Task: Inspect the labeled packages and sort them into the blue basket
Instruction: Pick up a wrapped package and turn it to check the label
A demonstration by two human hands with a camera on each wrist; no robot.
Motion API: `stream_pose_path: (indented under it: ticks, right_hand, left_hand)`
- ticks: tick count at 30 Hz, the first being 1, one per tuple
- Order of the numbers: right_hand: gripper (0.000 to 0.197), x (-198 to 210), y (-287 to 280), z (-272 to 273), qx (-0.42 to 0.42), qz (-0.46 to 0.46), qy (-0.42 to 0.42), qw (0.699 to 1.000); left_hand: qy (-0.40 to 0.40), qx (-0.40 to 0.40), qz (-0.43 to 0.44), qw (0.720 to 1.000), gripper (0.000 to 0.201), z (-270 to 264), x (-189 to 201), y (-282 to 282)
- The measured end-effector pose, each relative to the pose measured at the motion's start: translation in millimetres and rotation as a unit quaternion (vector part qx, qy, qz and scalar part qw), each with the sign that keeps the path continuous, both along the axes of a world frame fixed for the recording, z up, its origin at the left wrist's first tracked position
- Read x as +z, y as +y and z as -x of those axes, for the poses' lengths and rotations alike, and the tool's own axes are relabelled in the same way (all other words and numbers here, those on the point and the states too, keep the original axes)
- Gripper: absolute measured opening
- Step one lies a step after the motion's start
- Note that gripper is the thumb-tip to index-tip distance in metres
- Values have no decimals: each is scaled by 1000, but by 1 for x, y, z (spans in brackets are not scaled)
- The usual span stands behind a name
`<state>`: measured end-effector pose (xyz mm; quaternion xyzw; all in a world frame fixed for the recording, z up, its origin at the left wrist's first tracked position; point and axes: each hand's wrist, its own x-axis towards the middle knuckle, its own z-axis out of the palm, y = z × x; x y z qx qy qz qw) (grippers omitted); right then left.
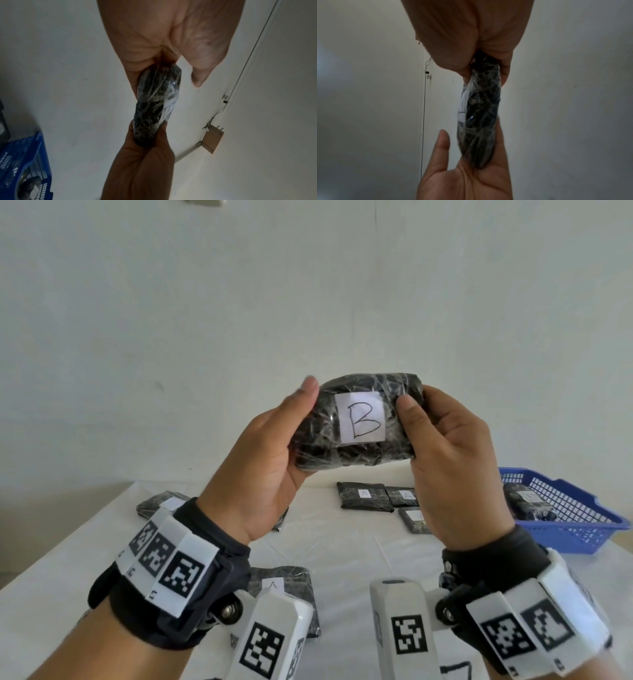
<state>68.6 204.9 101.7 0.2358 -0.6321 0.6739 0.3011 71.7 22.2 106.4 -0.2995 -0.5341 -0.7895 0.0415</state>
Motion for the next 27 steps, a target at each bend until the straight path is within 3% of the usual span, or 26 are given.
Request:
stream_pose_path:
  ticks: [2,5,9,13,16,22,27]
  right_hand:
    - [22,-1,2,1,33,16,-12,999]
    - [53,0,2,-3,106,33,-55,992]
    - [53,0,2,-2,102,52,-60,992]
    - [74,0,3,-8,134,43,-73,987]
    - [68,0,5,-6,94,9,-64,993]
    - [76,-1,4,-7,84,-29,-68,994]
    - [83,0,2,-8,89,-64,-67,992]
  left_hand:
    - [-1,6,1,1000,40,1,0,0]
    - [-13,41,-18,999,30,7,1,-4]
    - [-10,13,-10,1000,42,5,1,-3]
    - [18,68,-42,997,25,9,-5,0]
    - [34,88,-35,995,23,9,-9,6]
    - [34,25,13,999,34,7,-6,-2]
    - [49,78,23,995,28,12,-11,-2]
